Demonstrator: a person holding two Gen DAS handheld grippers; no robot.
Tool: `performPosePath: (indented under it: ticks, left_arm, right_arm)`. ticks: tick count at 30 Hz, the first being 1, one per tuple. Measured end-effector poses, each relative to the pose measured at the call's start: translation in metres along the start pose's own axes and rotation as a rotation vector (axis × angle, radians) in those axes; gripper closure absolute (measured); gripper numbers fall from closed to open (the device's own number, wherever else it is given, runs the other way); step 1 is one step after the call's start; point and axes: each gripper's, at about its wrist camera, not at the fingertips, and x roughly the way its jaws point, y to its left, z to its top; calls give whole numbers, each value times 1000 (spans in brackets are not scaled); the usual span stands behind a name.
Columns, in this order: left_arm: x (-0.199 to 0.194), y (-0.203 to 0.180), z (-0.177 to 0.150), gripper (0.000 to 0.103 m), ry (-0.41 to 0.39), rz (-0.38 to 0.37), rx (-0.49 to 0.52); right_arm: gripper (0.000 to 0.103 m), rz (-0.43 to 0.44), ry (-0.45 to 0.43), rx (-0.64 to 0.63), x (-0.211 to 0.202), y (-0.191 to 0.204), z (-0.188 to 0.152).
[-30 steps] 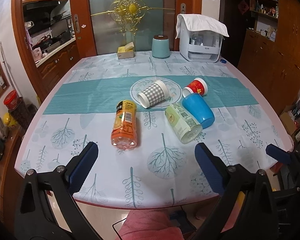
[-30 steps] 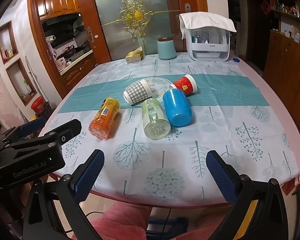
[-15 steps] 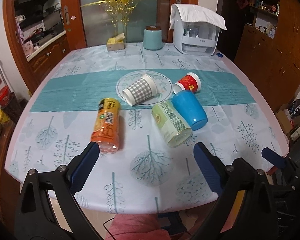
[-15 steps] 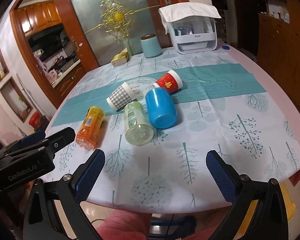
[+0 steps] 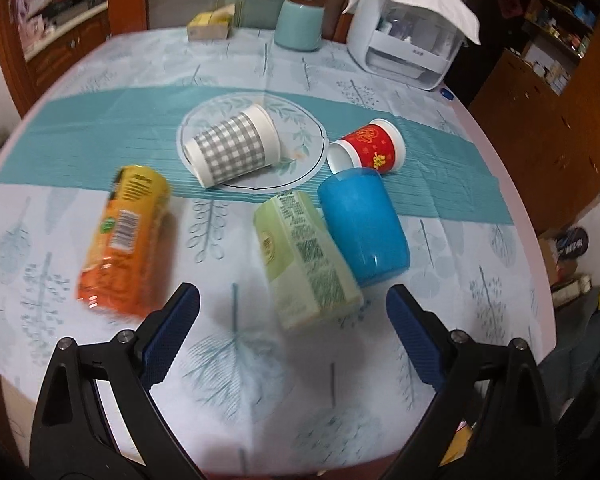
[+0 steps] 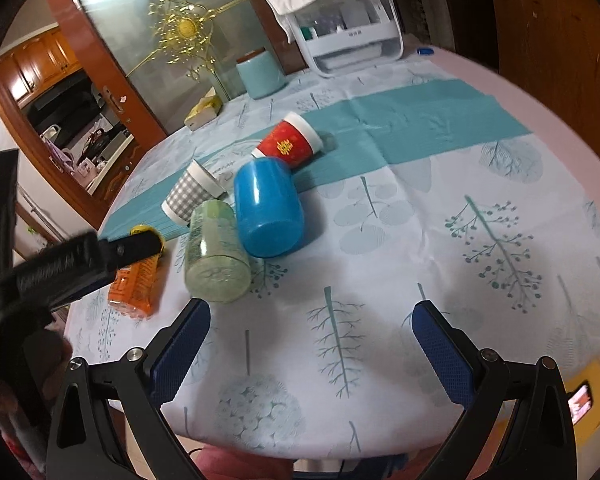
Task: Flip cup upright
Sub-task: 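Move the left tool toward the pale green cup lying on its side, then close the left tool on the pale green cup and lift it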
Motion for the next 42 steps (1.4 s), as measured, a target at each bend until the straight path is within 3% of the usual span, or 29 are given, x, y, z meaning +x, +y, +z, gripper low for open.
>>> performPosePath:
  ticks: [9,16,20,29,42]
  left_arm:
    - [69,4,18,19,121,-3,-64]
    - [102,13,20,24,197,-71,-122]
    - [112,16,22,36,206,-126,-140]
    - [92,18,15,37,192,-116,-106]
    - [28,29,-27,37,159,-117,-2]
  right_arm:
    - [0,15,62,18,51,-11,3]
    - [0,22,96,40,72,-12,2]
    - [0,25,99,54,74,-14,3]
    - [0,18,81,53,60,-10,2]
    - [0,48,12,88,-3,1,-11]
